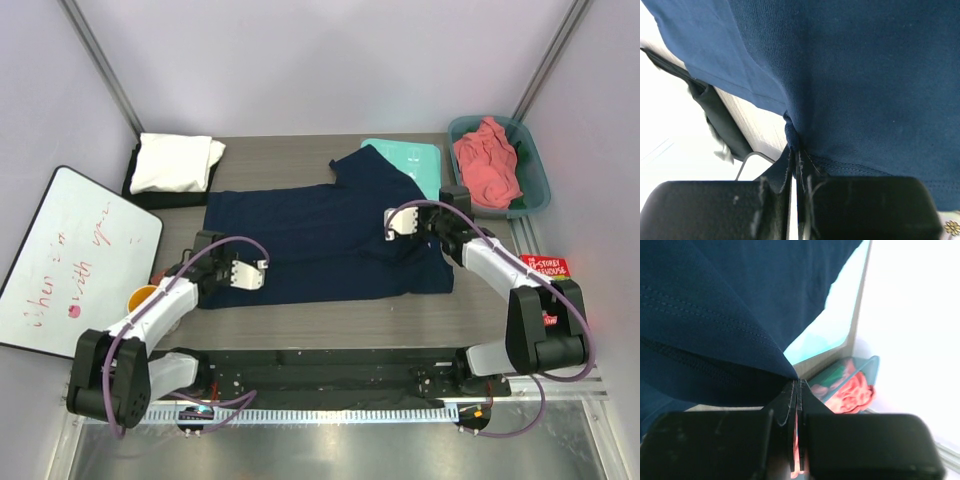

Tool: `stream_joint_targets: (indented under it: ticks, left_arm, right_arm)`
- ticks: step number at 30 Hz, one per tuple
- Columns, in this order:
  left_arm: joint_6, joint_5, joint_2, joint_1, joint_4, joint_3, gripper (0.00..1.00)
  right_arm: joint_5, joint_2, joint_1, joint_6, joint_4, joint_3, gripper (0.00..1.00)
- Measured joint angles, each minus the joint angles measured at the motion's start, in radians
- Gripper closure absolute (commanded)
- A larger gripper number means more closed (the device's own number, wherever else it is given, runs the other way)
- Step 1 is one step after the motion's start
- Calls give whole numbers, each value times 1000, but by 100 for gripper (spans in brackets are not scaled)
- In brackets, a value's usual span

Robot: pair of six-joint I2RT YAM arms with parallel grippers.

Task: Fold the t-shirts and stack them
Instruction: Fold the flattened tshirt in 1/3 of the way

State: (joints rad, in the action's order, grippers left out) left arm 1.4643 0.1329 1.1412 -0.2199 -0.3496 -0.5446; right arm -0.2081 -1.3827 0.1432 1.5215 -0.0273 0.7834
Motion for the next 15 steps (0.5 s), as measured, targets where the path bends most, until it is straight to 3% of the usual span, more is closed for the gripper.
stream_joint_targets:
  ticks: [2, 3, 4, 5, 7, 8, 12, 15]
  left_arm:
    - [-2, 5, 17, 0, 13, -6, 96]
    - [-5, 10, 26, 0, 21, -8, 89]
    - [-8, 16, 35, 0, 29, -9, 68]
    - [-11, 25, 47, 0, 40, -10, 59]
    - [-25, 53, 79, 2, 69, -10, 39]
    - [-25, 64, 92, 5, 79, -10, 35]
    - [-61, 121, 124, 16, 117, -13, 30]
    - [-93, 140, 115, 23, 121, -41, 24]
  right_arm:
    - [2, -15, 6, -1, 42, 0, 64]
    - [7, -22, 10, -1, 71, -3, 53]
    - [16, -27, 14, -1, 108, -9, 39]
    - [28, -31, 18, -1, 144, -18, 34]
    - [51, -32, 24, -8, 199, -33, 30]
    - [61, -32, 24, -14, 214, -36, 30]
    - [122, -18, 26, -74, 241, -36, 30]
    - [154, 45, 26, -134, 161, -24, 33]
